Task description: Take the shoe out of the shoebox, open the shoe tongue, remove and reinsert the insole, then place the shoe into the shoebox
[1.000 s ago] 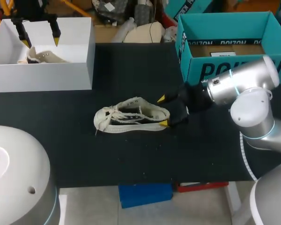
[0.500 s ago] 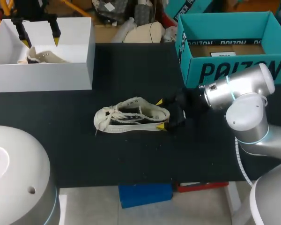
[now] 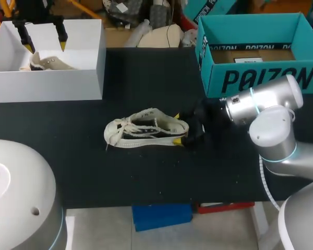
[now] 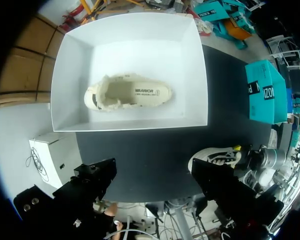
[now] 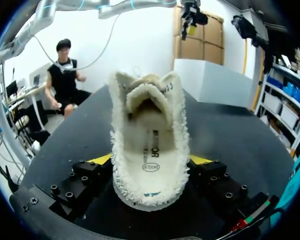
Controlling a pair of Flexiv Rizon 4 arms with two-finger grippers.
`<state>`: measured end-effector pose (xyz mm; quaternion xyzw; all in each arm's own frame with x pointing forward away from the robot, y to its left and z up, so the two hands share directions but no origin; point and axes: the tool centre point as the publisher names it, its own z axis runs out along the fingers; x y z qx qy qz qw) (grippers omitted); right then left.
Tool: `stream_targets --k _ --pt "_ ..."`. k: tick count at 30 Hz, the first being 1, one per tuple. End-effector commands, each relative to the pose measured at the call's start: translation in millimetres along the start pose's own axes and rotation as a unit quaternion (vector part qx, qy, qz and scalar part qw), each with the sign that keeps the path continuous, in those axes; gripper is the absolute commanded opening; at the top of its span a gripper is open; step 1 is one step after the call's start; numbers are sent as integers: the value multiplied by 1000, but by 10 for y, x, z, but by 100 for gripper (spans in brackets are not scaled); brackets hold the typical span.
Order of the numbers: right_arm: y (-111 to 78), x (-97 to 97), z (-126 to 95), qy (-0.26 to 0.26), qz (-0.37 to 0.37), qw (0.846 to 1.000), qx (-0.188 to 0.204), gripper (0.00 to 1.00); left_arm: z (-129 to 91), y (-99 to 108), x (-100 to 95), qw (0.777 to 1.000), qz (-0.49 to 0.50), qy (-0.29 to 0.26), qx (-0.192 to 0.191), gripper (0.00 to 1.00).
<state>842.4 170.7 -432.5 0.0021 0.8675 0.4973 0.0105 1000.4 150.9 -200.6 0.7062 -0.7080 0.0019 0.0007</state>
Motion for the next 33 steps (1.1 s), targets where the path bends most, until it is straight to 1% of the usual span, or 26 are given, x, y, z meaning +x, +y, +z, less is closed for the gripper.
stream_targets --k 1,5,7,8,10,11,13,16,18,22,23,24,33 --pt "-4 -24 29 2 0 1000 1 0 -5 2 4 1000 -1 -1 -1 100" --pt "-4 -24 29 2 0 1000 1 0 -5 2 4 1000 -1 -1 -1 100" --pt "-4 -24 29 2 0 1000 1 0 -101 -36 71 999 53 6 5 100" --pt "-4 -24 29 2 0 1000 1 0 -144 -37 118 996 88 8 13 100" --pt "-4 -24 29 2 0 1000 1 0 -239 37 234 983 180 20 25 100" --pt "-4 -24 29 2 0 1000 1 0 -270 83 295 974 222 18 35 100" --pt "-4 -24 29 2 0 1000 1 0 -293 187 436 955 291 -4 58 100" --pt "-4 -24 29 2 0 1000 1 0 -305 394 649 912 401 -20 81 100" --pt "-4 -24 29 2 0 1000 1 0 -280 495 792 884 452 -47 114 100" --pt "-4 -24 29 2 0 1000 1 0 -222 749 1044 821 541 -72 167 100" --pt "-4 -24 29 2 0 1000 1 0 -205 798 1096 813 549 -78 177 100" --pt "-4 -24 29 2 0 1000 1 0 -187 830 1146 809 551 -83 187 100" --pt "-4 -24 29 2 0 1000 1 0 -187 830 1146 809 551 -83 187 100"
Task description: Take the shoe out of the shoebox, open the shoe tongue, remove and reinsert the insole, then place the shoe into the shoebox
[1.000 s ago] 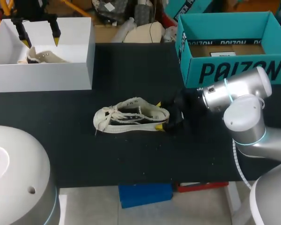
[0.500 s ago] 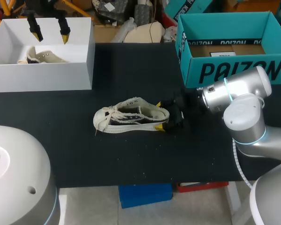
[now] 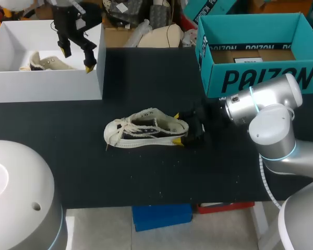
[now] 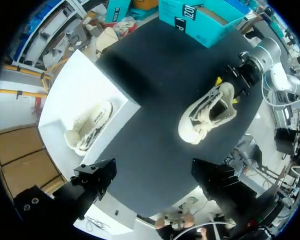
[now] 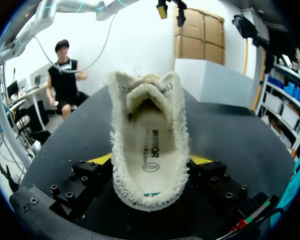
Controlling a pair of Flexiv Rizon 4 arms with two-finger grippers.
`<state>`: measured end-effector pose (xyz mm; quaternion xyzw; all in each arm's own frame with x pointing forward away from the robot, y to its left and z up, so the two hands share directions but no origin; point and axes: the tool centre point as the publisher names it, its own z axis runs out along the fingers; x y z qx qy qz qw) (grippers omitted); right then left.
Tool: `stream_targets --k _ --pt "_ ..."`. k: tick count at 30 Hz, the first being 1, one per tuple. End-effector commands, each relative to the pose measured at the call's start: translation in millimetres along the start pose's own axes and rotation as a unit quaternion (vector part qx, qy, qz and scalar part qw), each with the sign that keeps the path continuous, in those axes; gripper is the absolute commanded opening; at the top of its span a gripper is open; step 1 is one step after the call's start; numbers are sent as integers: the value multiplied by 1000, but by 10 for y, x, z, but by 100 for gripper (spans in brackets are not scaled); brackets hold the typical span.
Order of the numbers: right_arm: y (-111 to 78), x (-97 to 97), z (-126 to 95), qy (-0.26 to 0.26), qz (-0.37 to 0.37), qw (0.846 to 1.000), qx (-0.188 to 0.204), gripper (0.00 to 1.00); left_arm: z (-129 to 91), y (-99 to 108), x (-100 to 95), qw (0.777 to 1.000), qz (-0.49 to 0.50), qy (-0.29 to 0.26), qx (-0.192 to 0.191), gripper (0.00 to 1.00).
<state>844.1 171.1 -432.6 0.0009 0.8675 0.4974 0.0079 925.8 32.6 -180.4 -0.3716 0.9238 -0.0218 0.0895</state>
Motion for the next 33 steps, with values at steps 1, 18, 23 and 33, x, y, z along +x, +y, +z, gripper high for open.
stream_targets --k 1,18,23,33 --pt "-6 -8 25 -1 0 1000 1 0 -3 88 36 975 186 -66 104 100" --pt "-6 -8 25 -1 0 1000 1 0 -93 127 261 969 165 -46 177 100" --pt "-6 -8 25 -1 0 1000 1 0 -93 85 444 966 172 -34 190 100" --pt "-6 -8 25 -1 0 1000 1 0 -69 0 853 941 253 -36 221 100"
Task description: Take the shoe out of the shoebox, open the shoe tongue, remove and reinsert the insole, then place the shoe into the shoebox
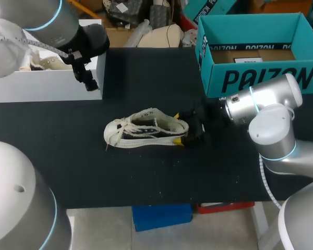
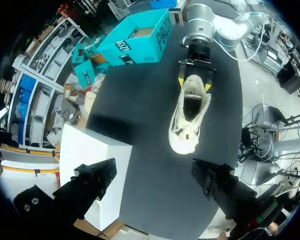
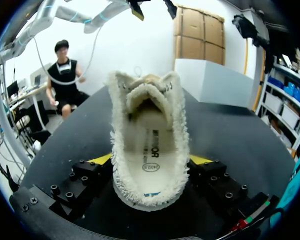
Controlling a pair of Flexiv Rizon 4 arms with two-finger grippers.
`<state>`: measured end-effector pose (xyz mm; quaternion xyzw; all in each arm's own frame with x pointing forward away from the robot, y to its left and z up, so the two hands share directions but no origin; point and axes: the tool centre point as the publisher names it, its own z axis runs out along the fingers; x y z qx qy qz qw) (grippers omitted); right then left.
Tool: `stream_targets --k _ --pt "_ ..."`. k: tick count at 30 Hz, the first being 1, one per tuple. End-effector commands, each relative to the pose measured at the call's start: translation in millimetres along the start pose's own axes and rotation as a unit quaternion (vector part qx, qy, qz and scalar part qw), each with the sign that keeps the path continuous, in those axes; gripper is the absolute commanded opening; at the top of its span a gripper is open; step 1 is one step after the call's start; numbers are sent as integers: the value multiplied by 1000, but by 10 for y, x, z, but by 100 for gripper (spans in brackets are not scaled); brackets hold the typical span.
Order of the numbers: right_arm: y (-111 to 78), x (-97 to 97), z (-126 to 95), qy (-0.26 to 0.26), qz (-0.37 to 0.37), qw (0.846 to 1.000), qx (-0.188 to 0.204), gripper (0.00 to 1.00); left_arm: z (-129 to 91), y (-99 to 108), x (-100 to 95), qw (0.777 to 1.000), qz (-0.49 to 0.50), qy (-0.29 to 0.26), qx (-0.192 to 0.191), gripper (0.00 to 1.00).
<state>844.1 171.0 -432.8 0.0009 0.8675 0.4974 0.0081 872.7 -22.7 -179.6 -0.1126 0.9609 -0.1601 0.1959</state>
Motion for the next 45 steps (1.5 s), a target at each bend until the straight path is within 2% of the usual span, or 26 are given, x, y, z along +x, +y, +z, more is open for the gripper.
stream_targets --k 1,3,5,8,10,14,17,19,34,36,38,40,41,42,45 --pt "-4 -8 25 -1 0 1000 1 0 41 -21 139 999 14 -5 33 100" --pt "-4 -8 25 -1 0 1000 1 0 61 -61 181 999 14 1 29 100" --pt "-4 -8 25 -1 0 1000 1 0 81 -86 201 1000 -2 4 7 100" --pt "-4 -8 25 -1 0 1000 1 0 133 -55 157 993 -95 -9 -73 100" --pt "-4 -8 25 -1 0 1000 1 0 161 -36 165 983 -144 -11 -114 100" --pt "-4 -8 25 -1 0 1000 1 0 163 -78 245 959 -227 -31 -165 100" --pt "-4 -8 25 -1 0 1000 1 0 150 -201 328 951 -261 -20 -163 100" --pt "-4 -8 25 -1 0 1000 1 0 163 -333 411 962 -232 11 -141 100" --pt "-4 -8 25 -1 0 1000 1 0 163 -333 411 962 -232 11 -141 100" --pt "-4 -8 25 -1 0 1000 1 0 168 -365 473 945 -292 -15 -147 100" --pt "-4 -8 25 -1 0 1000 1 0 228 -431 569 921 -349 -26 -173 100" --pt "-4 -8 25 -1 0 1000 1 0 298 -492 660 905 -378 -61 -187 100" --pt "-4 -8 25 -1 0 1000 1 0 333 -518 701 899 -389 -58 -194 100" --pt "-4 -8 25 -1 0 1000 1 0 352 -540 739 898 -398 -43 -184 100" --pt "-4 -8 25 -1 0 1000 1 0 475 -583 820 890 -409 -52 -194 100"
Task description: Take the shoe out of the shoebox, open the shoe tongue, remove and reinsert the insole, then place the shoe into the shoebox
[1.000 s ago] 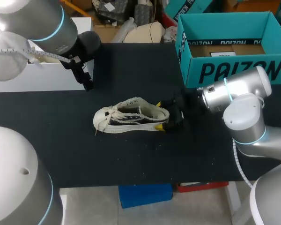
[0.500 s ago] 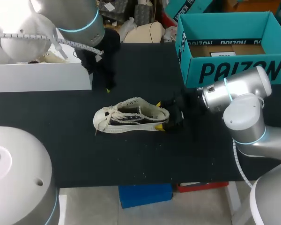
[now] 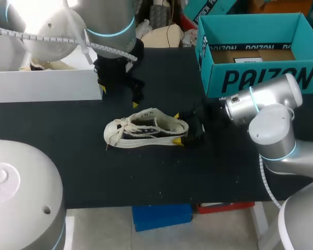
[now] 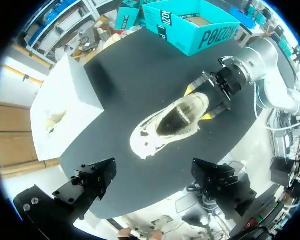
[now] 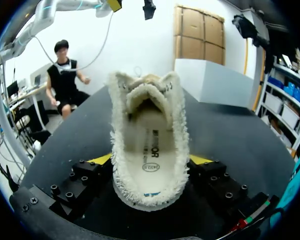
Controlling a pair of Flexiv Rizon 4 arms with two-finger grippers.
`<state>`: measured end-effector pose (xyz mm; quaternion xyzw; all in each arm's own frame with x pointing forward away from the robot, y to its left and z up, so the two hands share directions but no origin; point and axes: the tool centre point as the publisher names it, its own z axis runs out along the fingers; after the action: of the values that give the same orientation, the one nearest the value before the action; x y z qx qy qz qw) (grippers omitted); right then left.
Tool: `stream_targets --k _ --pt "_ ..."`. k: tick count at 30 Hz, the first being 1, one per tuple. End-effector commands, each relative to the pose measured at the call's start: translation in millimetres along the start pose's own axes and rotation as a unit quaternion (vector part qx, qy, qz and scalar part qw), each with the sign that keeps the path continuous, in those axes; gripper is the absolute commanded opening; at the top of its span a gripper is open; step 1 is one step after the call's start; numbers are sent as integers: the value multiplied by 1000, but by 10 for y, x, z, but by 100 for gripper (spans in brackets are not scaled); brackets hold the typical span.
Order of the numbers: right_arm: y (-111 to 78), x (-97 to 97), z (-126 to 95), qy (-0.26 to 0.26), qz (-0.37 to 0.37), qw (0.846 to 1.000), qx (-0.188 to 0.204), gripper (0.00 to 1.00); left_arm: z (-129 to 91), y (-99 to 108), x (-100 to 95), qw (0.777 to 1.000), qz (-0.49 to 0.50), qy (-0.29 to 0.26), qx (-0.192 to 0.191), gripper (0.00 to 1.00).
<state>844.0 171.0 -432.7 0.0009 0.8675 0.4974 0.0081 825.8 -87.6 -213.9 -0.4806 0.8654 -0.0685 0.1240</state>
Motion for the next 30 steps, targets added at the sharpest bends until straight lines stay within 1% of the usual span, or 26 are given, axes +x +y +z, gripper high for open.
stream_targets --k 1,2,7,13,14,16,19,20,22,23,24,25,26,28,29,30 --pt "-4 -8 25 -1 0 1000 1 0 170 -109 238 995 -76 -49 -29 100" --pt "-4 -8 25 -1 0 1000 1 0 185 -106 253 995 -86 -38 -37 100" --pt "-4 -8 25 -1 0 1000 1 0 321 -100 297 990 -119 -49 -52 100" --pt "-4 -8 25 -1 0 1000 1 0 475 -126 383 991 -106 -57 -56 100" --pt "-4 -8 25 -1 0 1000 1 0 502 -133 401 990 -106 -72 -57 100" --pt "-4 -8 25 -1 0 1000 1 0 557 -150 415 989 -110 -71 -65 100" --pt "-4 -8 25 -1 0 1000 1 0 638 -163 436 986 -120 -87 -78 100" --pt "-4 -8 25 -1 0 1000 1 0 672 -167 446 983 -124 -106 -82 100" --pt "-4 -8 25 -1 0 1000 1 0 712 -172 471 983 -126 -101 -86 100" --pt "-4 -8 25 -1 0 1000 1 0 744 -179 486 982 -125 -116 -86 100" --pt "-4 -8 25 -1 0 1000 1 0 783 -193 498 982 -126 -115 -86 100" --pt "-4 -8 25 -1 0 1000 1 0 813 -205 499 981 -132 -109 -94 100" --pt "-4 -8 25 -1 0 1000 1 0 829 -211 507 980 -132 -121 -90 100" --pt "-4 -8 25 -1 0 1000 1 0 871 -218 533 979 -135 -118 -92 100" --pt "-4 -8 25 -1 0 1000 1 0 903 -218 556 978 -133 -134 -89 100" --pt "-4 -8 25 -1 0 1000 1 0 929 -214 580 978 -134 -137 -87 100"
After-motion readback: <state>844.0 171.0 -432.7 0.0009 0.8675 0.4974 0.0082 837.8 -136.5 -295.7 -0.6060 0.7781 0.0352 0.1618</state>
